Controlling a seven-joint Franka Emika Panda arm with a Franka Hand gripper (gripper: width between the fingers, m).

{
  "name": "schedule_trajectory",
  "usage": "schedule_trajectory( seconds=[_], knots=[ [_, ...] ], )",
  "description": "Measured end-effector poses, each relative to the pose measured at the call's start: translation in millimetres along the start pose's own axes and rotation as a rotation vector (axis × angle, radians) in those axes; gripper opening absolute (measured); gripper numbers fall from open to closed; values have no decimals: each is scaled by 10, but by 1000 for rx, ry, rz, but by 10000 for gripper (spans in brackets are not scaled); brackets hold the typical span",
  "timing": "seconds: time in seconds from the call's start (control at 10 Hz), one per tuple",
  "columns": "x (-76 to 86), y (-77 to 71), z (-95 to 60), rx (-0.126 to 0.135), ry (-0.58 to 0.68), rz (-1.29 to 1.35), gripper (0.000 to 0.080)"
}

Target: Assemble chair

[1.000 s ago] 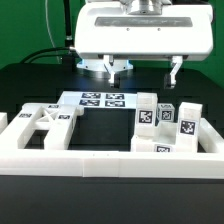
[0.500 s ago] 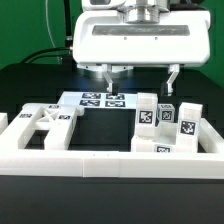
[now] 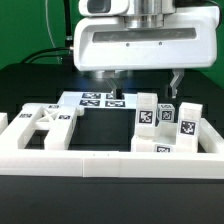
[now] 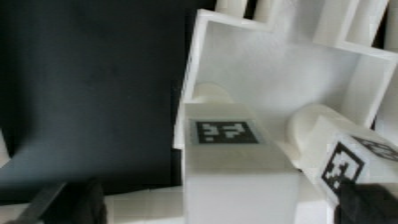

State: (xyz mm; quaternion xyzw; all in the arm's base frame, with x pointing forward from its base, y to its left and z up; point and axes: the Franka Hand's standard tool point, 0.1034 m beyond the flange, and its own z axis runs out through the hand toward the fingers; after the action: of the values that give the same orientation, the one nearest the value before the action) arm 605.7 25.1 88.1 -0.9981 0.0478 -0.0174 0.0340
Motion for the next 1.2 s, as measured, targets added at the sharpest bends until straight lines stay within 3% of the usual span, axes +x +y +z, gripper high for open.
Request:
schedule_trajectory(
  seconds=[0.3,0.4,0.5,0.6,1.0,1.2],
  knots=[
    [-54,-5,94,-26,-15,-26,620],
    [-41,-23,82,-25,-12,-29,436],
    [-43,-16,87,-25,-12,-27,436],
    [-43,-16,87,-25,-12,-27,286],
    [-43,-19,88,-23,-11,3,286],
    [-42,-51,94,7,-4,320,286]
  ],
)
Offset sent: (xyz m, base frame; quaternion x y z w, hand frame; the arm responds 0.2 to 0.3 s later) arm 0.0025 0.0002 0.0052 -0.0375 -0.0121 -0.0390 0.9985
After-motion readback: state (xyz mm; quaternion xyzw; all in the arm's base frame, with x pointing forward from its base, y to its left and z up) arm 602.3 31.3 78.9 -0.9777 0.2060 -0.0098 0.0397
